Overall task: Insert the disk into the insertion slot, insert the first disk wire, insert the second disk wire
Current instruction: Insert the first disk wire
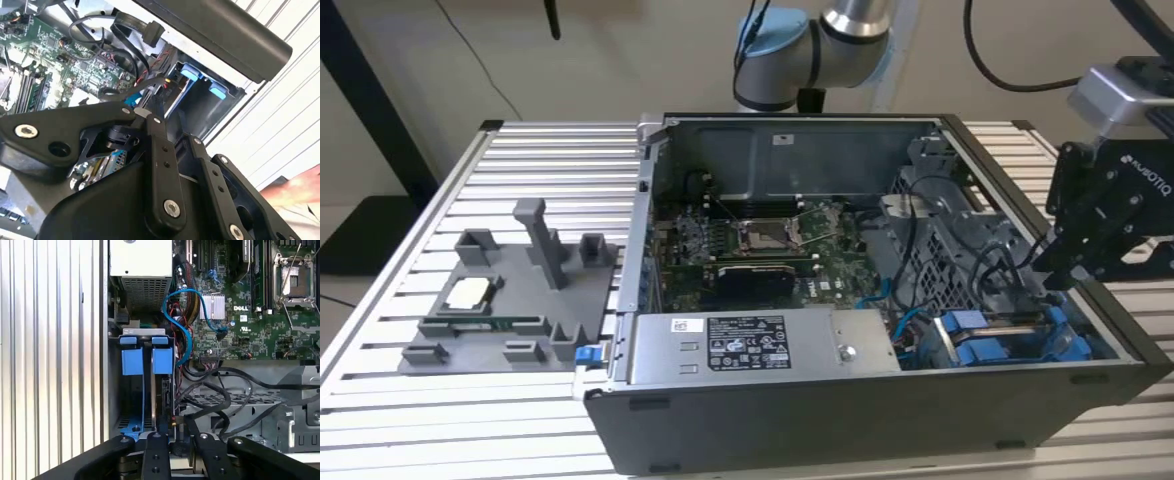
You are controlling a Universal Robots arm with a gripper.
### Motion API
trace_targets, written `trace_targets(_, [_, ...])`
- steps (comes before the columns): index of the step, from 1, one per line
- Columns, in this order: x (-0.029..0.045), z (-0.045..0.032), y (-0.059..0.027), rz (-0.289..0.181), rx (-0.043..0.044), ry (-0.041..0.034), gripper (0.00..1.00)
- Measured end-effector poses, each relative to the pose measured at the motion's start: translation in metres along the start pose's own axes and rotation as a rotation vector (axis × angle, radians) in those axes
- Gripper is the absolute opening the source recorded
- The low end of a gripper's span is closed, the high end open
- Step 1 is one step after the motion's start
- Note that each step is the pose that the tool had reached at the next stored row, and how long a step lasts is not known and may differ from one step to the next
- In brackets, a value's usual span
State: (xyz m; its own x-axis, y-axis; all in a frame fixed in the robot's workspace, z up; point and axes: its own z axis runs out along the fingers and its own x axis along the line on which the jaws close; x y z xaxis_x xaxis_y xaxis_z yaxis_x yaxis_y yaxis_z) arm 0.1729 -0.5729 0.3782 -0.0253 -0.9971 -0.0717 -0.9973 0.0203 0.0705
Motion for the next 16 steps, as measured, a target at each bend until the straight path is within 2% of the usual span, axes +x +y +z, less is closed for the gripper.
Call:
trace_targets(1, [0.0, -0.0001, -0.0004, 0.0, 0.0, 0.0002, 0.27])
trace_targets(4, [-0.0007, -0.0007, -0.009, -0.001, -0.0012, 0.0004, 0.27])
trace_targets(8, [-0.0018, -0.0014, -0.0199, -0.002, -0.0074, 0.0005, 0.27])
trace_targets(14, [-0.0085, -0.0069, -0.0241, -0.001, -0.0233, 0.0007, 0.27])
trace_targets(16, [-0.0122, -0.0077, -0.0253, -0.001, -0.0254, 0.0011, 0.27])
